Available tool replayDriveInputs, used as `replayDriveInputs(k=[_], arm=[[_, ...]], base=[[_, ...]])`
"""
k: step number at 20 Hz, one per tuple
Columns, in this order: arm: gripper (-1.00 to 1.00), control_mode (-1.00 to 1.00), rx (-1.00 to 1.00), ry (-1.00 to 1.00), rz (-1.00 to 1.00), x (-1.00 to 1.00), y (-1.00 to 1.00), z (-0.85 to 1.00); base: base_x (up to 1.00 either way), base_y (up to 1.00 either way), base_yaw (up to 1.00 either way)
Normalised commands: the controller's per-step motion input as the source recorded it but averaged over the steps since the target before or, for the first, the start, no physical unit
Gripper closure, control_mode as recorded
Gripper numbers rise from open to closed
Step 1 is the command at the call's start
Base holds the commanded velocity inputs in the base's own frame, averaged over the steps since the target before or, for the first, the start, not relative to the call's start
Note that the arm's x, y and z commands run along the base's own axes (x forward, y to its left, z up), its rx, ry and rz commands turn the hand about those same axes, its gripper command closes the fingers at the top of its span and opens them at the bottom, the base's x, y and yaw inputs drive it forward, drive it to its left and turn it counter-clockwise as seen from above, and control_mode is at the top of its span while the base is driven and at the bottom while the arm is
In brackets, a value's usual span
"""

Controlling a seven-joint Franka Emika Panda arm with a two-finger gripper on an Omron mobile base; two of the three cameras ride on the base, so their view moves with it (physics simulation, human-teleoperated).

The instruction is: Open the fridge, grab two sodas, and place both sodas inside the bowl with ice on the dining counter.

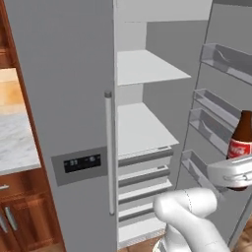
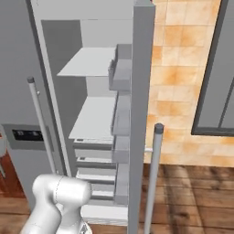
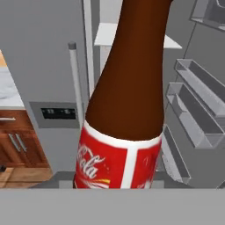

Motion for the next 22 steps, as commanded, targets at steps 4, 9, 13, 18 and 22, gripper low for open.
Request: replayDriveInputs(k=[4,9,13,18,22], arm=[[1.0,1.0,0.0,0.0,0.0,0.0,0.0,0.0],[1.0,1.0,0.0,0.0,0.0,0.0,0.0,0.0],[1.0,1.0,0.0,0.0,0.0,0.0,0.0,0.0],[1.0,1.0,0.0,0.0,0.0,0.0,0.0,0.0],[1.0,1.0,0.0,0.0,0.0,0.0,0.0,0.0]], base=[[-0.63,0.59,-0.2],[-0.55,0.74,-0.25],[-0.56,0.78,-0.3],[-0.77,0.69,-0.32],[-0.76,0.62,-0.33]])
